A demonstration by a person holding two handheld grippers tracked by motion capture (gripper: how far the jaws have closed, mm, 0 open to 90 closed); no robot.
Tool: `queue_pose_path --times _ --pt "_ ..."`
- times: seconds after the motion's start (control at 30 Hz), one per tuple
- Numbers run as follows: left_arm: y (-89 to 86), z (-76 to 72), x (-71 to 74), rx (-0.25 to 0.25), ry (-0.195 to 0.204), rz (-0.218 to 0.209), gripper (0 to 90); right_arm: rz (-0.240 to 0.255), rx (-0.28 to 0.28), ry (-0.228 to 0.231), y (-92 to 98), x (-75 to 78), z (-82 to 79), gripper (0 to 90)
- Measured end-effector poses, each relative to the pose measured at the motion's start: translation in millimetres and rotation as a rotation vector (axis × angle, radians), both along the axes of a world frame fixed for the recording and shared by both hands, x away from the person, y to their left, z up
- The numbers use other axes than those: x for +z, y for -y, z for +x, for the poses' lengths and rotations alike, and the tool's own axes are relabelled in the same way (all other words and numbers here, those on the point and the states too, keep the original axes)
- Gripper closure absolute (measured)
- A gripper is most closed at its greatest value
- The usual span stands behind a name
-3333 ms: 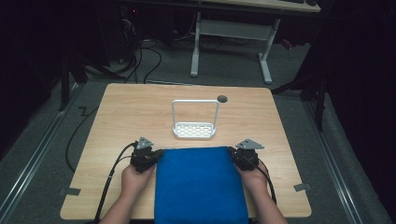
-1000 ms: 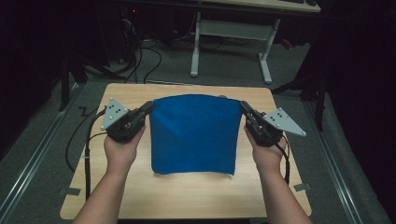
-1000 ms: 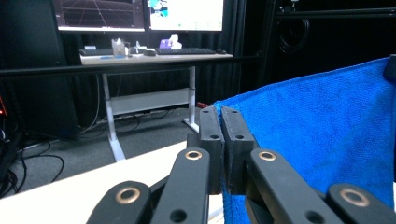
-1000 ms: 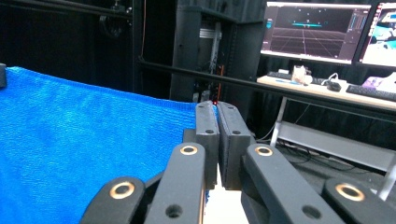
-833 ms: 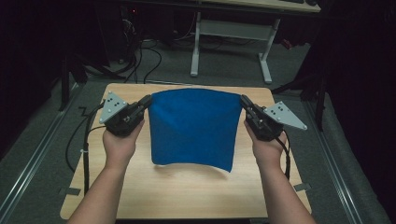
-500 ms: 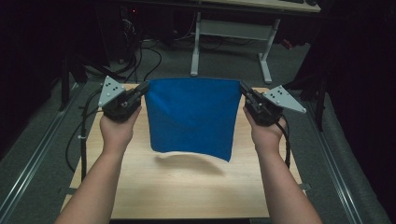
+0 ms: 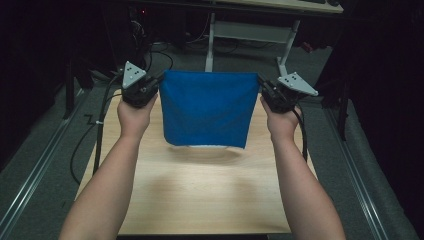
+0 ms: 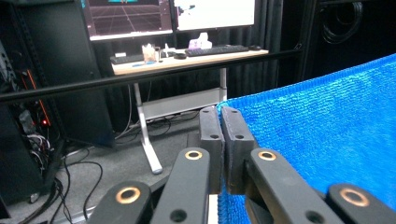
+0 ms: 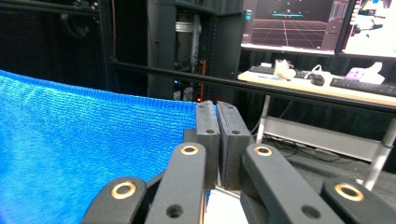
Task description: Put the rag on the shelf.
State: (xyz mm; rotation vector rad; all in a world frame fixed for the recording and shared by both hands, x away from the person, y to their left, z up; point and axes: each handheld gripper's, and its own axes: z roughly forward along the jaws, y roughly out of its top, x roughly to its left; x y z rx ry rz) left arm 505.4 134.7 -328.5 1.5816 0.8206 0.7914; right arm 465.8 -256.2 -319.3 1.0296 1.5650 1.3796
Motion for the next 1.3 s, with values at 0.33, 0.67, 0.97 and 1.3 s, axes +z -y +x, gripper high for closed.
queue_pose_path --times 0.33,0.67,0.97,1.3 --pt "6.4 38.3 -31.8 0.012 -0.142 0.05 88.5 -0.057 -0.029 -0.096 -1.6 -21.7 42.0 89.2" --pt "4.1 44.7 -88.8 -0.032 -0.294 0.098 88.5 -0.134 -0.02 -0.22 -5.7 -67.1 58.3 89.2" --pt "1.9 27.5 -121.6 -0.058 -0.333 0.071 88.5 -0.13 0.001 -0.29 -5.7 -105.3 48.6 89.2" --pt "4.8 13.8 -145.6 -0.09 -0.385 0.026 88.5 -0.153 0.022 -0.328 -10.3 -127.3 32.5 89.2"
